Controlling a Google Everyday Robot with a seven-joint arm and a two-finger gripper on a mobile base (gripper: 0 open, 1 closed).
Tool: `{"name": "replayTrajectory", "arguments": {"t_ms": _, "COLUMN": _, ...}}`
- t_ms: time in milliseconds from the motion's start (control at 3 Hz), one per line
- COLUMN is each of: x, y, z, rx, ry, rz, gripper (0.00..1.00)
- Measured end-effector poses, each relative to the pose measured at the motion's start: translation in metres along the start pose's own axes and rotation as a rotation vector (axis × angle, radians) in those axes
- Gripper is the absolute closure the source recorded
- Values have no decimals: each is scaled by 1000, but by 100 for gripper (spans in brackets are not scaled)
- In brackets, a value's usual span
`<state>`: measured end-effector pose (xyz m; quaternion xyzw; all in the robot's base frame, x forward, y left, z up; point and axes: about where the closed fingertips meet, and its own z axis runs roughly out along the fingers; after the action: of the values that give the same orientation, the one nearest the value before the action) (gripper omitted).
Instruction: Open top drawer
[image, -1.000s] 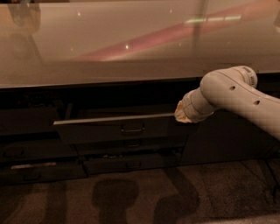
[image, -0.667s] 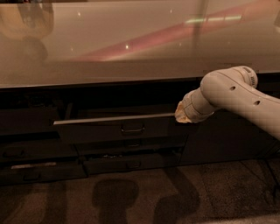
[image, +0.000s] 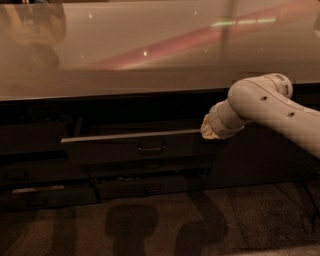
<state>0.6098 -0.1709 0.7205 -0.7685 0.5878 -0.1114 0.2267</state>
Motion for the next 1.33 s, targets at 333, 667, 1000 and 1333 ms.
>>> {"name": "replayTrajectory", "arguments": {"t_ms": 333, "x": 0, "y": -40, "z": 15, "rx": -39, "ry": 35, "rz": 7, "gripper": 100}}
{"name": "replayTrajectory", "arguments": {"t_ms": 667, "x": 0, "y": -40, "z": 15, "rx": -40, "ry": 35, "rz": 7, "gripper": 100}}
{"name": "replayTrajectory", "arguments": {"t_ms": 1000, "x": 10, "y": -54, "z": 31, "rx": -83, "ry": 58, "rz": 27, "gripper": 100}}
{"name": "replayTrajectory", "arguments": {"t_ms": 1333, "x": 10, "y": -54, "z": 31, "rx": -84, "ry": 58, "rz": 27, "gripper": 100}}
